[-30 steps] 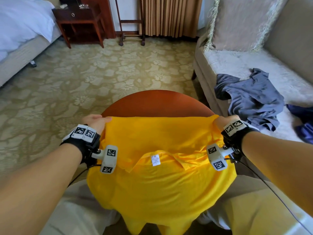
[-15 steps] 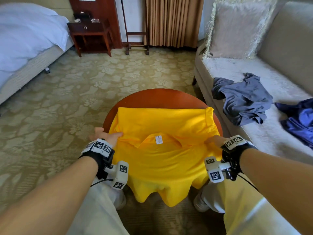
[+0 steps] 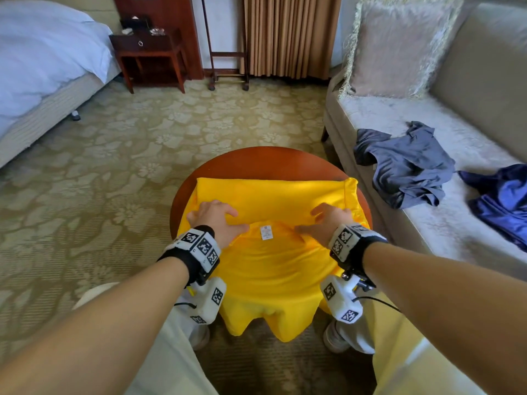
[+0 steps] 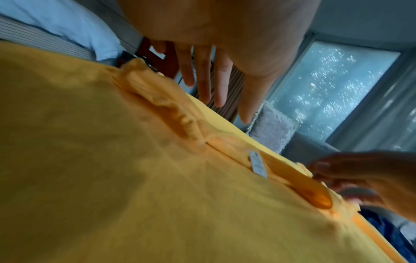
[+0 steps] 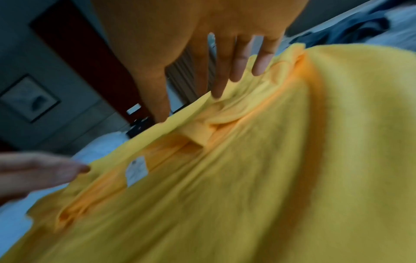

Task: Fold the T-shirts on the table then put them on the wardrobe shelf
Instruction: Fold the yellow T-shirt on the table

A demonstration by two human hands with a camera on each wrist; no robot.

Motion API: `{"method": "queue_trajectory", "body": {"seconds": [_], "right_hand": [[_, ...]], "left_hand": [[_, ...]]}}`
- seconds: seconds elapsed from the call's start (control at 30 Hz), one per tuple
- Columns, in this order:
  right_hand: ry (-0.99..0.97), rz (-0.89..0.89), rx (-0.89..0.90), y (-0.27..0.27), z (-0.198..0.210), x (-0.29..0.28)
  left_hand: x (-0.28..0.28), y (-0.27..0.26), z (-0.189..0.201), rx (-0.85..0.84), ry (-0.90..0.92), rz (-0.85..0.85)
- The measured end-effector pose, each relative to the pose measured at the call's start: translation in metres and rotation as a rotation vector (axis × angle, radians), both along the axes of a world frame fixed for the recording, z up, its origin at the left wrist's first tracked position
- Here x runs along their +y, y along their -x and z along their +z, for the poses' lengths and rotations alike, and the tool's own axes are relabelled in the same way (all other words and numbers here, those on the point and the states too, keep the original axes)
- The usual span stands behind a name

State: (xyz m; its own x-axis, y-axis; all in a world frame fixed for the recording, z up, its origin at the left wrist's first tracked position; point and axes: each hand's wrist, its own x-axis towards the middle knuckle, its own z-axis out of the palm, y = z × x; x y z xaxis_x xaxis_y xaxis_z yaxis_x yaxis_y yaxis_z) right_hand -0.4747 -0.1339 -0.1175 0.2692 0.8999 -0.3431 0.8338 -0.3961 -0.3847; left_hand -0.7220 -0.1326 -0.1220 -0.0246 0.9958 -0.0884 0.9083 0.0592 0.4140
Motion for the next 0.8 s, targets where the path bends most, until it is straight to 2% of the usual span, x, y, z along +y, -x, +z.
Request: {"method": "queue_trajectory", "body": {"seconds": [0.1,0.2,0.27,0.37,0.43,0.47,0.53,0.6,0.67,0.73,0.8], "right_hand": [[0.107,0.171,-0.104,0.019,-0.009,-0.003],[0.046,0.237,-0.239,0.024,0.001,-0.009],[0.043,0.207,-0.24,0.015,0.004,-0.01],[0.128,0.217,-0.137,-0.003,0.007,-0.01],[0.133,0.148,-0.042,-0.016,0.013,-0.013],[0.115,0.039,0.012,-0.023,0.018,-0.016],[0.061,-0.201,0.01,-0.039,0.02,-0.018],[0.084,-0.317,-0.079,-0.057,0.008,-0.015],[0.173,-0.314,-0.183,-0.068,-0.006,-0.019],[0.286,-0.168,-0.325,-0.066,-0.011,-0.033],[0.399,-0.028,-0.289,-0.059,-0.006,-0.048]], "left_hand": [[-0.004,-0.014,-0.005,0.092,0.04,-0.064],[-0.009,-0.014,-0.007,0.074,-0.014,-0.086],[-0.013,-0.009,-0.007,0.099,-0.01,-0.135],[-0.019,0.007,-0.005,0.119,0.013,-0.182],[-0.024,0.024,-0.005,-0.022,-0.051,-0.045],[-0.028,0.031,-0.003,-0.122,-0.095,0.082],[-0.032,0.045,-0.004,-0.343,-0.107,0.369],[-0.031,0.056,-0.007,-0.612,-0.03,0.567],[-0.026,0.061,-0.01,-0.79,0.157,0.672],[-0.028,0.06,-0.018,-0.813,0.359,0.668],[-0.037,0.056,-0.028,-0.814,0.392,0.616]]}}
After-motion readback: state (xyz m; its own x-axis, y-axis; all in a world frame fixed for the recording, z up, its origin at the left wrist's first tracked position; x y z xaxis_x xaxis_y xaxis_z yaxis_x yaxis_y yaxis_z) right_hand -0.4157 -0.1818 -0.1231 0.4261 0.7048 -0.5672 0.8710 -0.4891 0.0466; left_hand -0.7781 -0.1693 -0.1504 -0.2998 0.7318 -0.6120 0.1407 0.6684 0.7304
